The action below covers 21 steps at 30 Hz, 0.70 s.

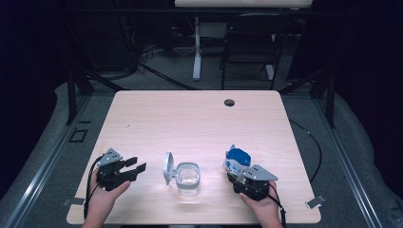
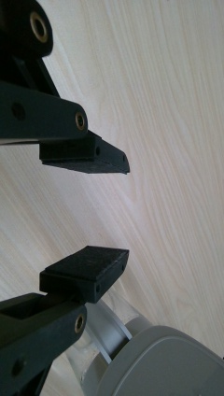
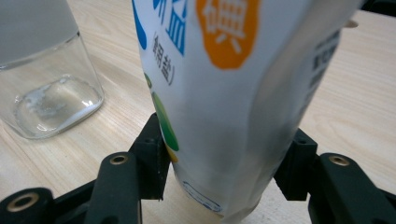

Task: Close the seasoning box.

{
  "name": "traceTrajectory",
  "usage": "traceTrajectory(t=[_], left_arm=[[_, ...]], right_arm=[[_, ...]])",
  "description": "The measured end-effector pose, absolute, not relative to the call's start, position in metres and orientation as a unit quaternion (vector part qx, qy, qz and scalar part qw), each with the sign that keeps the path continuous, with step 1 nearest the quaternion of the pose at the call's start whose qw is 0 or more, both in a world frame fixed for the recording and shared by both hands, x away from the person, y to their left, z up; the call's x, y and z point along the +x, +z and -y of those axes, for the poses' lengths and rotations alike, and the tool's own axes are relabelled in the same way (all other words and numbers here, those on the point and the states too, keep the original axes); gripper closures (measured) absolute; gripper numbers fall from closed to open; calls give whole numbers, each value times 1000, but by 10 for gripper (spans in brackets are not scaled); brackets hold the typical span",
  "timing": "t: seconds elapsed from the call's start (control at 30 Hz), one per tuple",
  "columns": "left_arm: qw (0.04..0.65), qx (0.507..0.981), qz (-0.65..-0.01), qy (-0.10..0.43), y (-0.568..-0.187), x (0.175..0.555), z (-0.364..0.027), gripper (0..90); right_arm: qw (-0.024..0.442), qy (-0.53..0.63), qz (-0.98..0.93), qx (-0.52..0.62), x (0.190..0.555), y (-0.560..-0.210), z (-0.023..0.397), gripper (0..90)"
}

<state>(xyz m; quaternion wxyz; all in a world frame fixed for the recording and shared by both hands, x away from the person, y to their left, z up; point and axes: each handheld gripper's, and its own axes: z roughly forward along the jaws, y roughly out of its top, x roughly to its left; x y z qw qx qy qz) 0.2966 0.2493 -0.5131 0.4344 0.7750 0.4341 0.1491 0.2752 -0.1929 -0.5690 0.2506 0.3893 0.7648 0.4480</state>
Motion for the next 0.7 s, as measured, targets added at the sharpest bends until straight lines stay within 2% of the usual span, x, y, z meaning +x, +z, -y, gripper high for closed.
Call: traceTrajectory(t=[0.57,0.7], left_arm=[[437,773,-436,148,-512,296,-249,507],[437,772,-438,147,-512,296,-249,501]], right_arm=[[284,444,-761,378,267,-552,195,458],[305,432,-766,365,267,-546,192,458]])
